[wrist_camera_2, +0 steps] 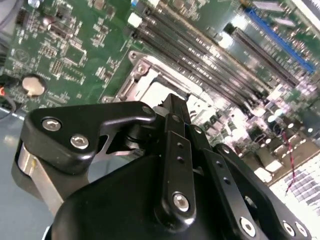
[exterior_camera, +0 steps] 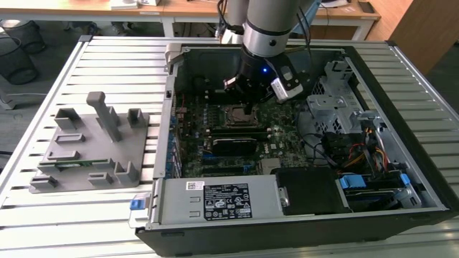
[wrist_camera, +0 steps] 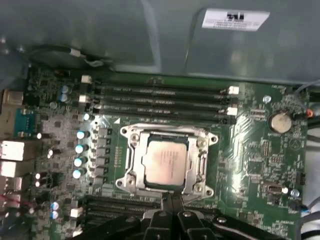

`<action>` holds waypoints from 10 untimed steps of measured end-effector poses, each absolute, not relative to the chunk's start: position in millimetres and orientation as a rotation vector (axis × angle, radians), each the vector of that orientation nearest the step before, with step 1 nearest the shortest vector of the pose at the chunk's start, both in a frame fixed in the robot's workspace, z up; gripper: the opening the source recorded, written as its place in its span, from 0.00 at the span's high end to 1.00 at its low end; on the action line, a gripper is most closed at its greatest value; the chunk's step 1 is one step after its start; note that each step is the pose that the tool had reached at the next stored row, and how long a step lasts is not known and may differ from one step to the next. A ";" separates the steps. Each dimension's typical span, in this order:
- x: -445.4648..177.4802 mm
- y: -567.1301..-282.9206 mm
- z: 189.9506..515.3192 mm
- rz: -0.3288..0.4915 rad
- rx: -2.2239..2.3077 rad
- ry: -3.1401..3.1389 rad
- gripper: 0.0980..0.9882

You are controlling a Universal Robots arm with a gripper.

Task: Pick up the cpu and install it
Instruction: 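Install the second cpu locking lever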

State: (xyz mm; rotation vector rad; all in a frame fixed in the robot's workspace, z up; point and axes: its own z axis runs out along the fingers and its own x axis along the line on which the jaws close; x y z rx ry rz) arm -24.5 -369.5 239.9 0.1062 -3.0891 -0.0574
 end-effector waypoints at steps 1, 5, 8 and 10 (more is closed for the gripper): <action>-24.5 -371.9 239.1 -0.058 0.106 -3.089 0.99; -24.9 -373.3 236.7 -0.066 0.149 -3.087 0.99; -25.9 -377.0 235.3 -0.069 0.166 -3.086 0.99; -27.3 -378.8 233.8 -0.070 0.166 -3.086 0.99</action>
